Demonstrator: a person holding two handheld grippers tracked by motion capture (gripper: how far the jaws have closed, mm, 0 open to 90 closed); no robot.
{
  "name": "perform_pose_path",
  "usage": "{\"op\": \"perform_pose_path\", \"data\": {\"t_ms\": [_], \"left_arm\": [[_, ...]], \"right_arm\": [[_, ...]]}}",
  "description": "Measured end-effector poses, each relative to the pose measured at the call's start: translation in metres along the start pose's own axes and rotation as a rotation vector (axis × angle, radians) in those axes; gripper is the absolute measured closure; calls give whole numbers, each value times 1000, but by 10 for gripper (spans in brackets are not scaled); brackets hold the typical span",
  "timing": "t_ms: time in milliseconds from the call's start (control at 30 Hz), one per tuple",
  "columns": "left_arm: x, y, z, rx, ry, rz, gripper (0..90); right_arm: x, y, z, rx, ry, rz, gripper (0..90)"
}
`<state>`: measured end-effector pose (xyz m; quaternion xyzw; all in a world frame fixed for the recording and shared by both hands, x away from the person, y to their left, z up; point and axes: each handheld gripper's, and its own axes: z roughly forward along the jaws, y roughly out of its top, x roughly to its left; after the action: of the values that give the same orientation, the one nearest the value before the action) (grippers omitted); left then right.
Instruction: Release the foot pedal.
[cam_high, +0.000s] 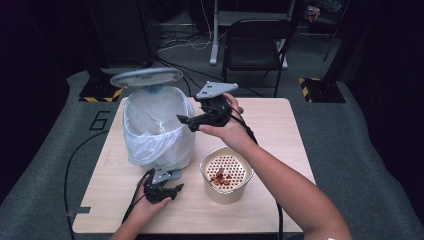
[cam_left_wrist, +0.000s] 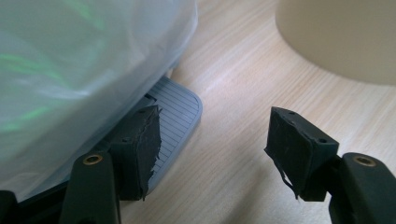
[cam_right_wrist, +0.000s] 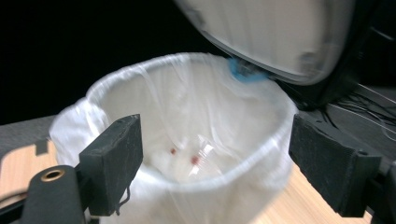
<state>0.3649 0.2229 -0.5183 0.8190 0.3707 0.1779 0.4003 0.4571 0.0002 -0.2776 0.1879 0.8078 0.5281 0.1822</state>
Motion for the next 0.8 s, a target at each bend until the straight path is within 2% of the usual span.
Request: {"op": "perform_pose_path", "data": {"t_ms": [100, 133, 167, 200, 300, 333, 467, 667, 733, 800], "left_arm": [[1, 3, -7, -31, -11, -22, 368], [1, 5, -14, -43, -36, -48, 368], [1, 5, -14, -43, -36, -48, 395], [2, 6, -16, -36, -48, -37, 395], [1, 8, -20, -15, -70, -60, 401], [0, 8, -21, -26, -77, -77, 400], [-1, 11, -28, -14, -108, -104, 411], [1, 12, -38, -17, -120, -136, 420], [3, 12, -42, -8, -115, -131, 419], [7, 12, -45, -2, -115, -104, 418]], "right_arm": [[-5, -8, -12, -4, -27, 0, 180], [-8, -11, -16, -8, -33, 5, 181], [-8, -11, -16, -8, -33, 5, 181], [-11, -18, -25, 5, -46, 23, 180], [-15, -29, -34, 21, -73, 25, 182], [-16, -32, -37, 23, -83, 24, 183], [-21, -46, -49, 32, -105, 28, 201], [-27, -71, -70, 39, -131, 64, 242], [-28, -81, -78, 36, -152, 75, 247], [-29, -91, -85, 36, -181, 81, 256]]}}
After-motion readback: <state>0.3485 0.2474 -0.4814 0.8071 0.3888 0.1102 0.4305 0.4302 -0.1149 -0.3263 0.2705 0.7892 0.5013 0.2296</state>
